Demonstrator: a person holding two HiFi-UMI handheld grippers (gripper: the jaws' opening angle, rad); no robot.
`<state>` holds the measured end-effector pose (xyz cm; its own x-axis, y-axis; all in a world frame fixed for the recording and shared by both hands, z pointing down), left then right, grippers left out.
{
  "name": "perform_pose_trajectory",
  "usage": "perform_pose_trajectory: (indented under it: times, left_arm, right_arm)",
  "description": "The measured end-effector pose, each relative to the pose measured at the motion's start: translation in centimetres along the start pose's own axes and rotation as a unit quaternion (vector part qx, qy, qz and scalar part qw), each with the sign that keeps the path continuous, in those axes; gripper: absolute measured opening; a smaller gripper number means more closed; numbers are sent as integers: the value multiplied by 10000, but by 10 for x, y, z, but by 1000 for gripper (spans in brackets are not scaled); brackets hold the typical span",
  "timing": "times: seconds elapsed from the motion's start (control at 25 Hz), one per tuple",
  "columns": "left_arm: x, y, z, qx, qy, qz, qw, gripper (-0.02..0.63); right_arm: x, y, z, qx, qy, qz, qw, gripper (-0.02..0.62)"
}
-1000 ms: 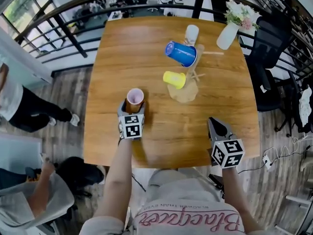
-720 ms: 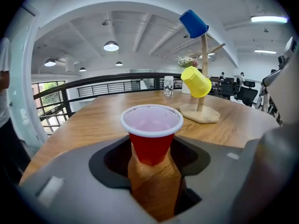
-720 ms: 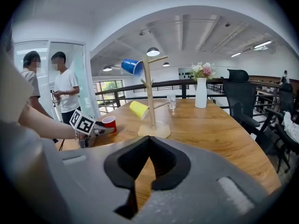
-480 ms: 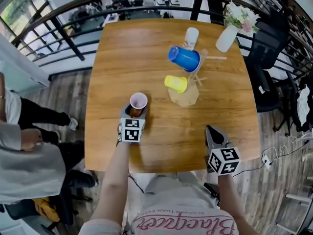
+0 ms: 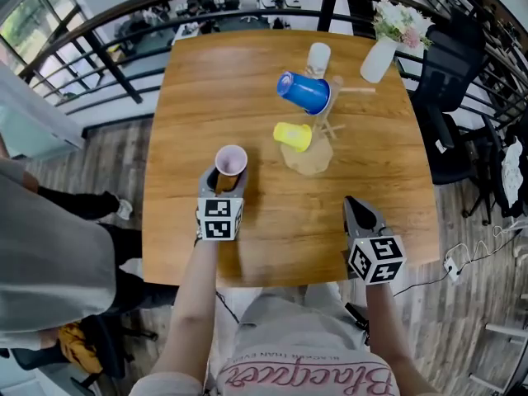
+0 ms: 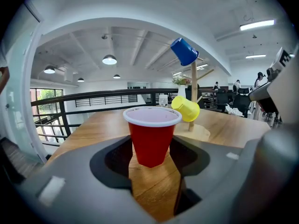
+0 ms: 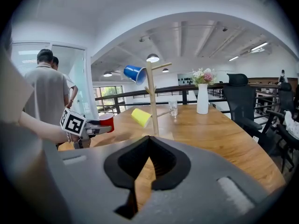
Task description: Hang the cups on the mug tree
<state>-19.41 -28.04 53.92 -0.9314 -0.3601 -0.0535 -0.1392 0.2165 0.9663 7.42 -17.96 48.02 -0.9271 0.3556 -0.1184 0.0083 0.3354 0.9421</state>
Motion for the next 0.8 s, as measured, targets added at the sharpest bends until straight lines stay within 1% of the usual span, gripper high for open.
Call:
perform_pose_trajectory:
  times: [0.16,0.4,0.56,0.8]
  left_arm:
    - [-9,-16,12,-152,-175,-117,9997,262]
    - [-28,-44,35,-283,-591,-269,9975,261]
    - [-49,-64,48,-434,-892,-236,9948,261]
    - [-83,-100,58,-697,-1193,-245,9901,261]
  right_arm:
    - [-10,-6,-3,-110,-167,11,9998,2]
    - [-25,-25,1,-285,-620,134,9976,2]
    - [-44,-33,7,-346,-873,250,9953,2]
    - [-75,-41,16,-462,-1140,246,9921,2]
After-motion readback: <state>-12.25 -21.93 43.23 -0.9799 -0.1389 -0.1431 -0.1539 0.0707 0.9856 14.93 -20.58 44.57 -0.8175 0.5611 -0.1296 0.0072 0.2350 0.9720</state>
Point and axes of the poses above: the fingertips, and each gripper's own axes: z backward along the fingers, x to its left, y out of its underside, the point moved 1 cm from there along z, backward along the fingers, and after that the axes turned 6 degrees about -x, right-handed, at the moved point
